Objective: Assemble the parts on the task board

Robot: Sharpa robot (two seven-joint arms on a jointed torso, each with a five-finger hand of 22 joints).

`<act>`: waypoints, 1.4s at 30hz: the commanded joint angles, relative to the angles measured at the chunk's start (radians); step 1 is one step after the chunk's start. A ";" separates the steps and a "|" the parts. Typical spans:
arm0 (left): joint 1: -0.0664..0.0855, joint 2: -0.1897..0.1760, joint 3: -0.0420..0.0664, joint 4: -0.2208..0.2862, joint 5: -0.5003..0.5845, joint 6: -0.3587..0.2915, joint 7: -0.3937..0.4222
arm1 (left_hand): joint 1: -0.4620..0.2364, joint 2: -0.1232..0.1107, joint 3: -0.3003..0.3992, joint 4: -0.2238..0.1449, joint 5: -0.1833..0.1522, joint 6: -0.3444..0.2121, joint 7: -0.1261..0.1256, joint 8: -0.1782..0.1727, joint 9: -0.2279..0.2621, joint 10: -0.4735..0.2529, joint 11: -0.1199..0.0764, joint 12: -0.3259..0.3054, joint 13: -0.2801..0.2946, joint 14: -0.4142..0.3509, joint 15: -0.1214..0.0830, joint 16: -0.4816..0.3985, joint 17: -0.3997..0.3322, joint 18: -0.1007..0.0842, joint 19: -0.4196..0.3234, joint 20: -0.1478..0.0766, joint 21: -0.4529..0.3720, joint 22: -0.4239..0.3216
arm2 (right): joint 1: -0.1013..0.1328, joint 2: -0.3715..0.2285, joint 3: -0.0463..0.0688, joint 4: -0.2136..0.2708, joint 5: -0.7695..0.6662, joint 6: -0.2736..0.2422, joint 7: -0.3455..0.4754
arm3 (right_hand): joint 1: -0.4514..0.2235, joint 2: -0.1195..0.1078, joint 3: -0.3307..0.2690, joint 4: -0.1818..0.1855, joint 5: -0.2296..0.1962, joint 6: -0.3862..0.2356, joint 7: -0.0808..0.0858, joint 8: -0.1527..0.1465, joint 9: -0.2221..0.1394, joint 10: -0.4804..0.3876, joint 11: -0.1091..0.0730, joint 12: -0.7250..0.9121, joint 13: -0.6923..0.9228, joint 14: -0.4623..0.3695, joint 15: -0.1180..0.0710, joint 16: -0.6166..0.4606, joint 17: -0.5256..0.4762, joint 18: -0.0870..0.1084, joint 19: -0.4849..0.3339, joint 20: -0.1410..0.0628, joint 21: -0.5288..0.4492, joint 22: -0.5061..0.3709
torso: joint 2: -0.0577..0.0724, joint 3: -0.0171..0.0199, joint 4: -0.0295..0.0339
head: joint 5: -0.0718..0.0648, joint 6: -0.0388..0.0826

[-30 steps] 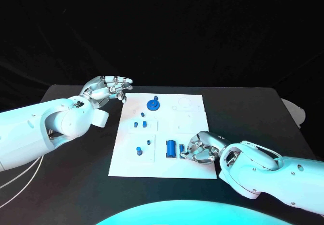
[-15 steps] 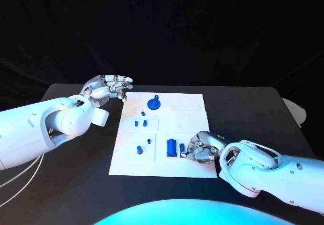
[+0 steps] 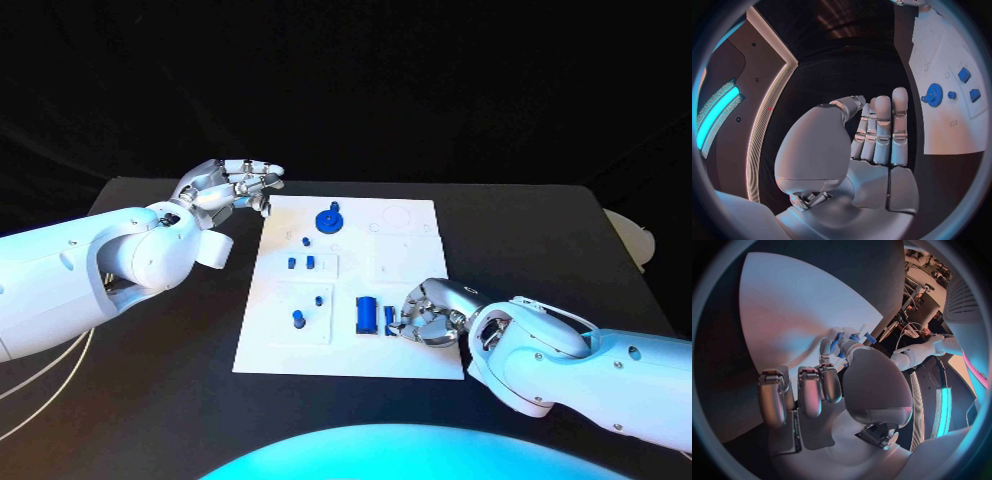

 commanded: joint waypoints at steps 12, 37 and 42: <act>0.000 0.001 0.001 0.002 0.006 0.012 0.007 | -0.003 0.009 -0.002 0.004 0.006 -0.001 -0.002 0.006 0.001 -0.008 -0.001 0.004 0.001 -0.008 -0.001 0.002 -0.001 0.015 0.007 -0.002 -0.007 -0.002 | 0.001 -0.015 0.000 -0.003 0.073 -0.165 0.139 | 0.025 0.001 -0.007 0.004 0.012 -0.005 -0.001 0.003 -0.003 0.017 -0.004 -0.006 0.154 0.088 -0.003 -0.005 0.177 -0.007 0.105 -0.010 0.004 0.263 | -0.002 -0.0004 0.0008 | -0.004 0.011; -0.009 0.092 -0.013 -0.112 0.136 -0.135 0.110 | -0.042 -0.025 -0.073 0.105 0.001 -0.050 0.015 0.011 0.000 -0.039 0.031 -0.065 -0.067 -0.195 0.051 -0.337 -0.165 0.011 -0.132 0.058 -0.305 -0.183 | 0.159 0.095 0.010 -0.437 1.132 -0.083 0.925 | 0.234 -0.005 0.079 -0.004 -0.075 -0.236 0.140 -0.139 -0.088 -0.557 0.132 -0.956 -0.567 -0.402 0.135 -0.786 -0.685 0.175 -0.459 0.109 -1.214 -0.269 | -0.052 -0.0146 0.0027 | -0.029 0.178; -0.019 0.143 -0.013 -0.176 0.167 -0.152 0.136 | -0.019 -0.025 -0.068 0.129 0.001 -0.082 0.008 0.007 -0.008 -0.016 0.050 -0.150 -0.124 -0.268 0.090 -0.539 -0.229 -0.004 -0.231 0.118 -0.511 -0.317 | 0.165 0.166 0.019 -0.584 1.183 -0.013 0.963 | 0.291 -0.037 0.202 -0.069 -0.102 -0.167 0.147 -0.211 -0.163 -0.431 0.150 -1.182 -0.888 -0.463 0.167 -1.114 -0.877 0.174 -0.506 0.150 -1.382 -0.451 | -0.063 -0.0097 0.0076 | -0.029 0.218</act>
